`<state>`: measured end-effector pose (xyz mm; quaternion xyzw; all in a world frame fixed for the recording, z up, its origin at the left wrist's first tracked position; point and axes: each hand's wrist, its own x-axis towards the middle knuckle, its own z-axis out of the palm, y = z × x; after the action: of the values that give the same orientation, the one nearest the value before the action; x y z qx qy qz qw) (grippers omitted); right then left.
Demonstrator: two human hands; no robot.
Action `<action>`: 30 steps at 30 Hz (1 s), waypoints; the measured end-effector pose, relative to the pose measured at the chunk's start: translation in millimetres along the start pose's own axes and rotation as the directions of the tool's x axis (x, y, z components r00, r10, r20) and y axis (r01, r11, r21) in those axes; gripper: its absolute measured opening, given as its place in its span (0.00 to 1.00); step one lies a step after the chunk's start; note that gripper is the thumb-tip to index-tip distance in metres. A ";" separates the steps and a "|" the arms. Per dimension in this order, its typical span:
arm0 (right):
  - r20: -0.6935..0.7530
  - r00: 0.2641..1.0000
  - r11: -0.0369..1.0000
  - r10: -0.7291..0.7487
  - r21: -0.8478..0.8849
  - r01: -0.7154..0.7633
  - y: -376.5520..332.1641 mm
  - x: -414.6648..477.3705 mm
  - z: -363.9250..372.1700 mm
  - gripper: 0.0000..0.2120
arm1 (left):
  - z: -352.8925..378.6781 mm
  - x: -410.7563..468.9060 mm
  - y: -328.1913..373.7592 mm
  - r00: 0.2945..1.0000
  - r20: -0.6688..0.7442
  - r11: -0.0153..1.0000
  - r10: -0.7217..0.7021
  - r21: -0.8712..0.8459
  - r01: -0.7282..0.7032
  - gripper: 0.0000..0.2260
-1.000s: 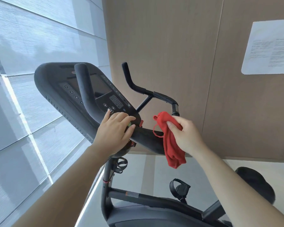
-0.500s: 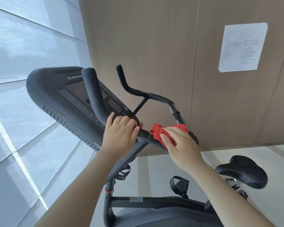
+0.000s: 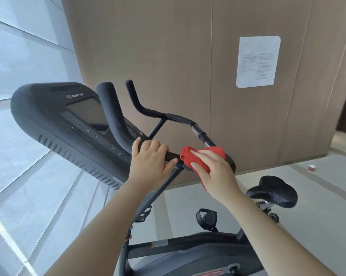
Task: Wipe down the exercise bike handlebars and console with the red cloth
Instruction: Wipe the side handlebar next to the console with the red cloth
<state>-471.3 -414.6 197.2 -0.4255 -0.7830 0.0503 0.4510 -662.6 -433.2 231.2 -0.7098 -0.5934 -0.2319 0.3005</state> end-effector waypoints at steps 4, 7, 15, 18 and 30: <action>-0.077 0.976 0.977 0.204 0.072 -0.198 1.0 10.5 0.5 0.15 | -1.7 0.1 -0.8 1.000 0.002 1.000 0.016 -0.018 -0.016 0.23; -0.172 0.965 0.979 0.200 -0.006 -0.204 -15.1 1.5 11.8 0.17 | -2.1 -0.9 -1.5 1.000 -0.009 1.000 0.017 -0.012 -0.017 0.22; -0.066 0.962 0.964 0.265 0.035 -0.264 0.9 -0.8 -3.5 0.16 | -1.5 -0.9 -2.3 0.999 0.032 0.999 0.025 -0.025 -0.024 0.19; -0.105 0.972 0.974 0.211 -0.056 -0.218 -9.9 -7.9 4.1 0.17 | -1.0 -1.0 -2.0 1.000 0.019 1.000 0.019 -0.024 -0.018 0.20; 0.310 0.950 0.997 0.043 0.043 -0.060 11.2 -3.9 -56.1 0.31 | -0.5 -0.4 -2.6 0.999 0.027 0.999 0.021 -0.027 -0.020 0.20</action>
<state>-421.4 -427.5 222.5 -0.4208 -0.8309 0.1484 0.3326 -665.2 -433.5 231.7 -0.7231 -0.5869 -0.2269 0.2849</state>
